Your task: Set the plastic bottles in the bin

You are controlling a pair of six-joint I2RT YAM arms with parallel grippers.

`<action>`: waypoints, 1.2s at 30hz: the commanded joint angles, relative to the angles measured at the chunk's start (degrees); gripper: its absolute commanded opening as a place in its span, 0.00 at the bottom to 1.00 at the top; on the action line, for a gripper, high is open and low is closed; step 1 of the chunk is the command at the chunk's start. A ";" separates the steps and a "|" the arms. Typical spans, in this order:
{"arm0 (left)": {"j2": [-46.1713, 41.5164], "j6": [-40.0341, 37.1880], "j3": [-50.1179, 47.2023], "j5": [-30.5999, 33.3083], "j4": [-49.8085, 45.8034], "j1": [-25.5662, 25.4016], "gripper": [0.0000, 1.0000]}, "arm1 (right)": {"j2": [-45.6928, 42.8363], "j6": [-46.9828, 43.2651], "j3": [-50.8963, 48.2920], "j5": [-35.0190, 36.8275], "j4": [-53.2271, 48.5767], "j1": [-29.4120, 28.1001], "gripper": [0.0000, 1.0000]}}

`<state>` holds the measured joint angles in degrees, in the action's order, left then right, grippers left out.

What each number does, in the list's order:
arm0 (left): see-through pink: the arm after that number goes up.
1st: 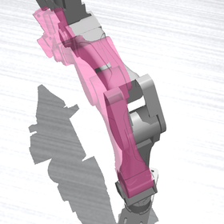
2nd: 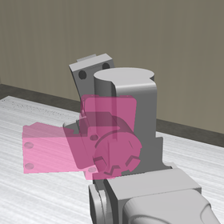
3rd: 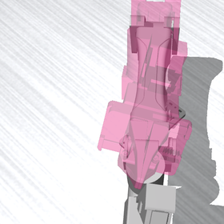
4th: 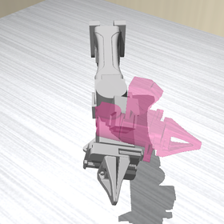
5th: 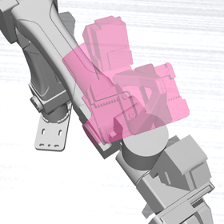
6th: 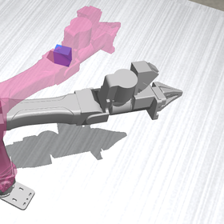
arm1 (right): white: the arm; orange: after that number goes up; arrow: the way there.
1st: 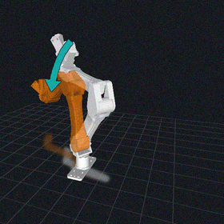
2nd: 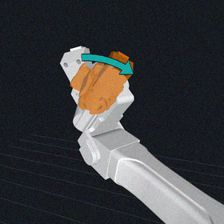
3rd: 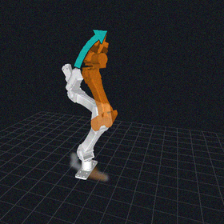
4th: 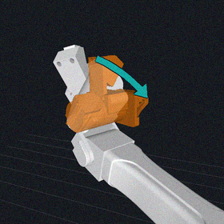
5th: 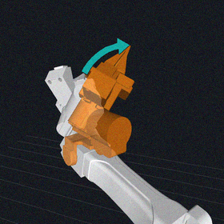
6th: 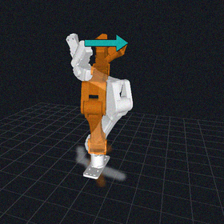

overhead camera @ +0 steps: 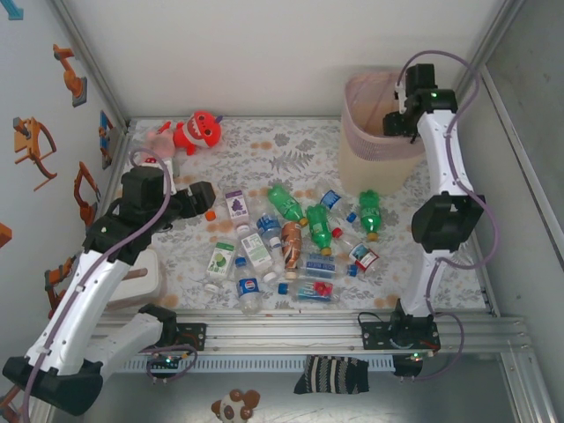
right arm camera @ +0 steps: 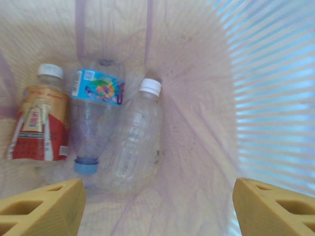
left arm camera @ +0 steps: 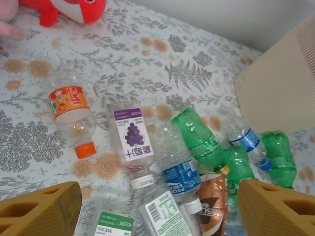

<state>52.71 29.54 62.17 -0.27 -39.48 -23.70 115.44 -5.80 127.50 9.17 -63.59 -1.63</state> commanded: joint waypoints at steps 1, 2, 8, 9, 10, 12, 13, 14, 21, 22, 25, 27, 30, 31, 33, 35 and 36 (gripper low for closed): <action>1.95 -1.14 -0.74 1.32 -1.29 0.02 0.81 | -4.88 2.43 -1.87 -2.41 -0.63 0.20 0.77; 2.91 -1.16 -0.78 1.25 -1.45 0.07 0.81 | -6.10 2.83 -2.64 -3.06 -0.34 0.15 0.77; 8.33 -0.59 -1.44 0.60 -1.03 0.76 0.82 | -13.32 4.83 -7.41 -5.46 2.11 0.09 0.76; 9.14 -0.38 -1.35 0.48 -0.88 0.91 0.82 | -14.36 5.19 -8.29 -6.03 2.66 0.08 0.76; 10.24 -0.27 -1.38 0.29 -0.78 1.11 0.82 | -15.70 5.76 -9.34 -6.88 3.41 0.09 0.75; 12.29 -0.12 -1.20 -0.21 -0.77 1.64 0.82 | -18.38 6.74 -12.01 -8.75 5.23 0.08 0.75; 13.43 0.07 -0.97 -0.46 -0.75 1.86 0.82 | -19.92 7.44 -13.51 -9.42 6.51 0.05 0.74; 14.62 0.17 -0.83 -0.83 -0.47 2.11 0.82 | -21.52 8.04 -15.04 -10.18 7.63 0.02 0.74; 23.72 1.54 -1.20 -1.74 1.67 3.97 0.77 | -30.67 10.26 -25.93 -12.42 15.72 -0.29 0.73; 25.24 1.89 -1.26 -1.57 1.71 4.57 0.76 | -31.79 10.36 -27.29 -12.60 16.54 -0.33 0.73; 28.75 3.14 -1.99 -3.04 2.56 6.87 0.71 | -34.03 10.85 -29.85 -12.55 17.42 -0.31 0.73; 30.31 4.06 -2.68 -4.68 4.32 8.05 0.69 | -35.05 10.70 -30.83 -12.52 17.12 -0.33 0.73; 31.97 5.03 -3.20 -7.78 7.11 8.83 0.67 | -36.18 9.93 -31.58 -12.10 15.50 -0.31 0.73; 32.60 5.17 -3.38 -8.69 8.21 8.85 0.67 | -36.67 9.84 -32.21 -12.20 15.32 -0.29 0.73; 34.05 5.54 -3.72 -9.44 9.54 8.79 0.66 | -37.76 9.92 -33.92 -12.53 15.70 -0.31 0.73; 35.61 5.53 -4.16 -8.69 9.86 8.78 0.64 | -39.39 10.71 -36.16 -13.02 16.64 -0.34 0.73; 36.11 5.57 -4.44 -7.94 9.95 8.83 0.63 | -40.04 11.17 -37.04 -13.45 17.20 -0.31 0.73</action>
<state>87.46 33.95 58.81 -7.35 -31.16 -14.96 77.78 3.90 92.42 -3.11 -48.38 -1.69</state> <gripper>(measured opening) 0.637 0.727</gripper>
